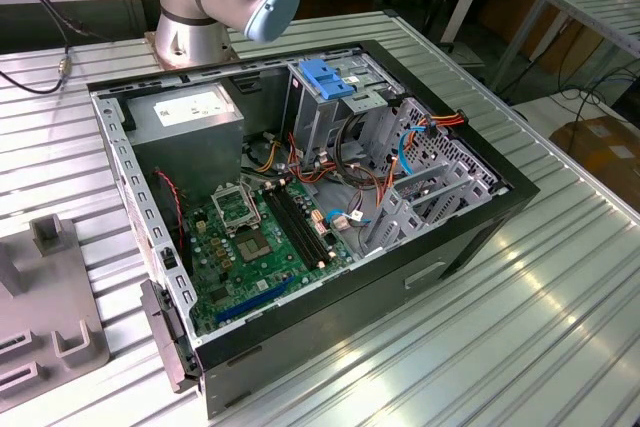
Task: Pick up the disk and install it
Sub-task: 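Pick up the disk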
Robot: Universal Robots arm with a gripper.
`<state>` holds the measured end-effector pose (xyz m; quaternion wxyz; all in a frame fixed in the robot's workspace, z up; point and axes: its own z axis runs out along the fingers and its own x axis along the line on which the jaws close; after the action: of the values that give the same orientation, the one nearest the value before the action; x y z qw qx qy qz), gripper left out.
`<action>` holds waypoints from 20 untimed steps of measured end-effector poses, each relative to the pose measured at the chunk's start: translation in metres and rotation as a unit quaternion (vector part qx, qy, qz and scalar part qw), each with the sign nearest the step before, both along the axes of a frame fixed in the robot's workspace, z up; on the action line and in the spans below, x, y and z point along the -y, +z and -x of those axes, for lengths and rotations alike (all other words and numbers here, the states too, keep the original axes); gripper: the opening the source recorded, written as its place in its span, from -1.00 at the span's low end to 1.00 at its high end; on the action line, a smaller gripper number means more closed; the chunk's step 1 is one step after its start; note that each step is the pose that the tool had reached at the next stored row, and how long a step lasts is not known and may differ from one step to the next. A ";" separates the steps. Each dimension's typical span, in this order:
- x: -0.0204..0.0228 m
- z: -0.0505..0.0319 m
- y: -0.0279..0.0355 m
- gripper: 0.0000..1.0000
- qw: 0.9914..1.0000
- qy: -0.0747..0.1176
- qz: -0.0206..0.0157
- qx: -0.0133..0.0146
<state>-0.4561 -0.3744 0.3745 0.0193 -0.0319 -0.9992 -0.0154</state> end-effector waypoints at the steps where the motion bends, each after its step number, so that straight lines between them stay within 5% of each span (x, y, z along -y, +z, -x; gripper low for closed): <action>1: 0.0000 0.0000 0.0000 -0.80 1.000 0.000 0.000 0.000; 4: 0.0000 0.0000 0.0000 -0.80 1.000 0.001 0.000 0.000; 7: 0.0000 0.0000 0.0000 -0.80 0.999 0.032 0.000 0.000; 12: 0.0000 0.0000 0.0000 -0.80 0.997 0.082 0.000 0.000; 16: 0.0000 0.0000 0.0000 -0.80 0.992 0.123 0.000 0.000; 20: 0.0000 0.0000 0.0000 -0.80 0.985 0.172 0.000 0.000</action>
<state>-0.4561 -0.3744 0.3745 0.0216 0.1404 -0.9898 -0.0119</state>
